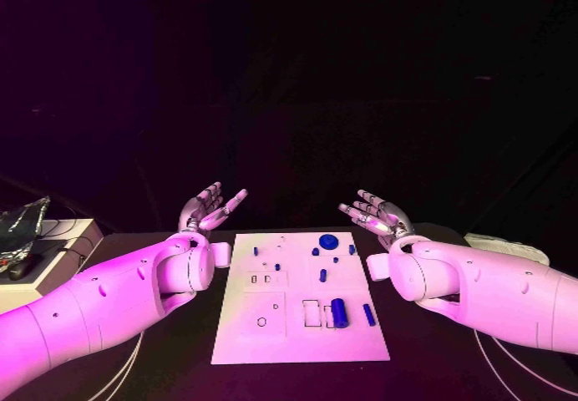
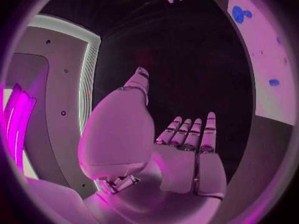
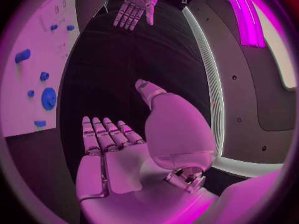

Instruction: Assemble the parts on the task board

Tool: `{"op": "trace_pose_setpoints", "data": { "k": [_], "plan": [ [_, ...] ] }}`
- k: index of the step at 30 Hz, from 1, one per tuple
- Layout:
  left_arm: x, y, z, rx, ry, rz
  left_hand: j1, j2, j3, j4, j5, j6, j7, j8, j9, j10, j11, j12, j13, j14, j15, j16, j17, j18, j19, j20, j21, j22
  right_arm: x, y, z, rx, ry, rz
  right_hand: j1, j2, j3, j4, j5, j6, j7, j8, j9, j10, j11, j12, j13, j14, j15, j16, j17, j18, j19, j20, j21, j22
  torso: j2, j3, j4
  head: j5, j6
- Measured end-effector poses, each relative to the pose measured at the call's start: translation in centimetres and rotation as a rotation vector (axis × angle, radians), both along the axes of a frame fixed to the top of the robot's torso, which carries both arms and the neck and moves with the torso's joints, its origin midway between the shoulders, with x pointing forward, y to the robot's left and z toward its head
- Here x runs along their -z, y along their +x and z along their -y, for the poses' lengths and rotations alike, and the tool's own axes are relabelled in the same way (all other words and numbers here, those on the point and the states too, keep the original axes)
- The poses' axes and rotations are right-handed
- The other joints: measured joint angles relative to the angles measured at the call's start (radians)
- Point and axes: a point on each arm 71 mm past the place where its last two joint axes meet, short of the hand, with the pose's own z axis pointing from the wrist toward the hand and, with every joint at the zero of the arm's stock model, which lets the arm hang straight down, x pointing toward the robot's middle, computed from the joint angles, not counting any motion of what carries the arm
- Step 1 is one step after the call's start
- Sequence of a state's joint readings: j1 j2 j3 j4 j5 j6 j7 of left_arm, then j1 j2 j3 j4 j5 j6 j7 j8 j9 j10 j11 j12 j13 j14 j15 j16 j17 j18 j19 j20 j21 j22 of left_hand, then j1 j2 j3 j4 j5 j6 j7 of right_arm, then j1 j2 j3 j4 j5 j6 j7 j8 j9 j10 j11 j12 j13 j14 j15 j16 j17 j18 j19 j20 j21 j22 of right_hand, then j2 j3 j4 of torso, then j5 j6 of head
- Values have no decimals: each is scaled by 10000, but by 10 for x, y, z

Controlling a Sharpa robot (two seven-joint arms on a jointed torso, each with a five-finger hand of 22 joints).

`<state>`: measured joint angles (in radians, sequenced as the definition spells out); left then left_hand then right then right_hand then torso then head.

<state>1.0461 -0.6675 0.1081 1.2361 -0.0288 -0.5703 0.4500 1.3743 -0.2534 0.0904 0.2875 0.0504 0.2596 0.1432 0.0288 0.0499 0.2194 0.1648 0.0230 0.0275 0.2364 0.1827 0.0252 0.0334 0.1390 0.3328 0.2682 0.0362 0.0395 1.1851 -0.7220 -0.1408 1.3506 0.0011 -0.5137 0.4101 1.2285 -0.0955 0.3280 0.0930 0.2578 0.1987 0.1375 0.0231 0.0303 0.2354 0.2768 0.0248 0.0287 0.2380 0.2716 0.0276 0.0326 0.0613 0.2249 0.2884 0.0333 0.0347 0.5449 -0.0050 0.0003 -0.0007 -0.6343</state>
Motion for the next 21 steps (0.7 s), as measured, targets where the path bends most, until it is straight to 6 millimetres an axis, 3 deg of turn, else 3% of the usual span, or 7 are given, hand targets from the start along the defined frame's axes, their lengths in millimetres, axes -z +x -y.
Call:
{"op": "trace_pose_setpoints", "data": {
  "k": [1, 5, 8, 11, 14, 17, 21],
  "plan": [
    [0, 2, 0, 86, -35, -6, 295, -12, 53, 82, 29, 164, -12, 63, 30, 153, 72, 52, 25, 185, 55, 65, 29, 152, 93, 94, 0, 17, 0, 2, 0, -176, 19, -74, 102, -16, 37, -36, 0, 56, -16, 6, 3, 65, 21, 0, 3, 75, -4, 0, 10, 1, 68, 12, 33, 14, 0, 0, 0, 0, 0],
    [1, 3, 0, 325, -97, -35, 495, 155, 235, 147, 29, 656, 13, 204, 127, 763, 221, 135, 95, 788, 126, 223, 132, 154, 315, 196, 63, 43, 0, 6, 0, -610, 73, -259, 441, -49, 134, -133, 0, 380, 12, 101, 63, 482, -2, 65, 52, 519, -39, 109, 78, 159, 437, 19, 177, 77, 0, 0, 0, 0, 0],
    [1, 3, 0, 498, -122, -54, 565, 742, 743, 101, 29, 2052, 97, 629, 400, 2499, 522, 477, 241, 2521, 243, 682, 411, 152, 1662, 246, 424, 206, -1, 9, 2, -924, -150, -201, 704, -100, 245, -245, 0, 935, 43, 280, 161, 1177, -32, 202, 105, 1309, -115, 327, 200, 193, 897, 19, 362, 154, 5, -3, -1, 0, -32],
    [-1, 1, -17, 576, -16, -21, 673, 1165, 1082, 46, 28, 3836, 276, 1188, 751, 5222, 634, 937, 404, 5267, 169, 1461, 846, 196, 4188, 231, 1125, 474, -13, 24, 21, -1009, -1688, 812, 1014, -163, 399, -499, -62, 2013, 113, 610, 361, 2572, -141, 428, 201, 2820, -298, 716, 427, 449, 2032, 8, 772, 328, 77, -25, -1, -33, -227],
    [-3, -2, -25, 721, 91, 3, 871, 1348, 1355, -36, 28, 5550, 545, 1781, 1077, 7054, 319, 1269, 462, 6640, -195, 1963, 1139, 324, 5469, -2, 1623, 593, -22, 30, 25, -1387, -3088, 1683, 1175, -318, 622, -732, -62, 3433, 219, 1031, 611, 4167, -340, 621, 268, 4364, -570, 1137, 642, 703, 3472, -39, 1337, 533, 169, -47, -6, -62, -326],
    [-8, -6, -21, 1132, 126, 94, 1012, 1252, 1612, -51, 28, 6248, 679, 2064, 1191, 8084, 2, 1369, 458, 7759, -579, 2444, 1563, 322, 6523, -355, 2075, 712, -24, 32, 20, -1954, -4377, 2362, 1302, -445, 915, -930, -105, 4726, 394, 1401, 821, 5591, -595, 698, 302, 5799, -911, 1533, 853, 862, 4796, -234, 1921, 741, 258, -63, -8, -85, -370],
    [-19, -12, -21, 1638, 249, 326, 1310, 1065, 2058, -104, 28, 6852, 470, 2291, 1361, 9251, -359, 1388, 485, 9112, -1080, 3234, 2357, 320, 7718, -884, 2715, 946, -32, 36, 15, -2528, -6027, 3163, 1401, -544, 1191, -1135, -105, 6015, 603, 1752, 1018, 7135, -956, 720, 324, 7642, -1440, 2126, 1234, 1013, 6313, -669, 2919, 1183, 396, -84, -8, -99, -389]
  ]
}}
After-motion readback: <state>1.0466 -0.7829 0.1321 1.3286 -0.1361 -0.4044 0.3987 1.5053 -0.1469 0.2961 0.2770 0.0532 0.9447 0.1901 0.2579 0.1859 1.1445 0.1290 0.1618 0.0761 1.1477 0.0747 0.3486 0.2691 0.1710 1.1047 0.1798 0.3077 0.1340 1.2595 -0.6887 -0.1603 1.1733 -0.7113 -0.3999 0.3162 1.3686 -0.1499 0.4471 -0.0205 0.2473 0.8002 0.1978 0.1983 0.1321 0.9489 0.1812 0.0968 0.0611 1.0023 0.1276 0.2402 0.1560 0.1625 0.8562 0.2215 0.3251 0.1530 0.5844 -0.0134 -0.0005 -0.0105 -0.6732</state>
